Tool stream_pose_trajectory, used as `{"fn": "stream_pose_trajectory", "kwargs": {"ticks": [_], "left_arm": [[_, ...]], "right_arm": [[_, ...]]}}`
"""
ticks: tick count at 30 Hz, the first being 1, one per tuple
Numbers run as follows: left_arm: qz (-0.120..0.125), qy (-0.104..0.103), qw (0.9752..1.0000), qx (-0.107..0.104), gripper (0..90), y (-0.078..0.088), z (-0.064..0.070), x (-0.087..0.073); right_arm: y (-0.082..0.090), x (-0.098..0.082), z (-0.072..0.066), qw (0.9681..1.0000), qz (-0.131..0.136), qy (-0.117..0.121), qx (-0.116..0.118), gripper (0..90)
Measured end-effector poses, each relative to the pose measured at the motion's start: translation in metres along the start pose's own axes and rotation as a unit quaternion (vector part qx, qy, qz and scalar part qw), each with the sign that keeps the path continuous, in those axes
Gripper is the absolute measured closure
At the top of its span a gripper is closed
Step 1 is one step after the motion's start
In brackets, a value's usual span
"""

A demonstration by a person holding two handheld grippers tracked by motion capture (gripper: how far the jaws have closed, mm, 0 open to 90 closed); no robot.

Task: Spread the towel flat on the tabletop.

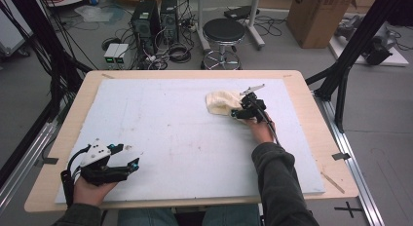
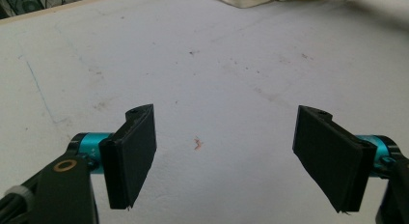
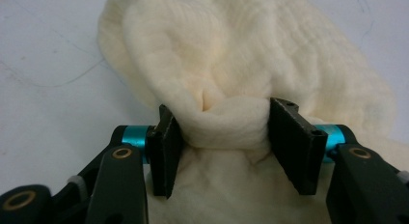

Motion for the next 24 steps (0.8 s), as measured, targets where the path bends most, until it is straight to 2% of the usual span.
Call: {"fn": "stream_pose_trajectory", "kwargs": {"ticks": [1, 5, 7, 8, 9, 10, 11, 12, 17, 18, 20, 24], "left_arm": [[-0.002, -0.001, 1.0000, 0.000, 23.9, -0.001, 0.000, 0.000], [-0.002, -0.002, 1.0000, -0.004, 23.9, -0.002, 0.001, 0.000], [-0.005, -0.007, 0.9999, -0.005, 23.9, -0.003, 0.003, 0.000], [-0.004, -0.009, 0.9999, -0.004, 24.0, -0.003, 0.003, 0.000], [-0.006, -0.011, 0.9999, -0.003, 24.0, -0.002, 0.003, 0.000], [-0.005, -0.013, 0.9999, -0.004, 24.2, -0.002, 0.003, 0.000], [-0.005, -0.013, 0.9999, -0.003, 24.2, -0.001, 0.003, 0.000], [-0.005, -0.012, 0.9999, -0.003, 24.2, -0.001, 0.003, 0.000], [-0.001, -0.010, 0.9999, 0.001, 24.3, 0.001, 0.000, 0.001], [0.001, -0.009, 1.0000, 0.001, 24.3, 0.001, 0.000, 0.002], [0.002, -0.008, 1.0000, -0.001, 24.3, 0.000, 0.001, 0.002], [0.001, -0.013, 0.9999, -0.004, 24.3, 0.001, 0.003, 0.002]], "right_arm": [[-0.001, 0.000, 0.001, 0.9999, 0.005, -0.010, 0.000, 52.2], [-0.002, 0.000, 0.000, 0.9999, 0.003, -0.003, -0.011, 56.3], [-0.002, 0.001, -0.001, 0.9999, 0.001, 0.006, -0.012, 61.8], [-0.002, 0.001, -0.001, 0.9999, 0.003, -0.004, -0.012, 69.1], [-0.002, 0.001, -0.001, 0.9999, 0.003, -0.004, -0.012, 69.1], [-0.001, 0.001, 0.000, 0.9997, 0.005, -0.019, -0.012, 74.0], [-0.001, 0.001, 0.000, 0.9997, 0.005, -0.019, -0.012, 74.0], [0.001, 0.001, 0.000, 0.9995, 0.002, -0.030, -0.010, 77.0], [0.007, 0.005, 0.001, 0.9993, 0.011, -0.034, -0.007, 77.6], [0.014, 0.010, 0.002, 0.9990, 0.022, -0.040, 0.000, 77.7], [0.015, 0.011, 0.002, 0.9989, 0.024, -0.041, 0.002, 77.7], [0.025, 0.016, -0.004, 0.9987, 0.022, -0.040, 0.021, 77.6]]}}
Point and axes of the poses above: each handheld gripper's, and its own axes: y roughly backward along the jaws, x roughly out of its top, z roughly to its right, the point moved 6 cm from there along -y, roughly forward along the jaws, and after that the axes turned 12 degrees about z, right-handed, at the moved point
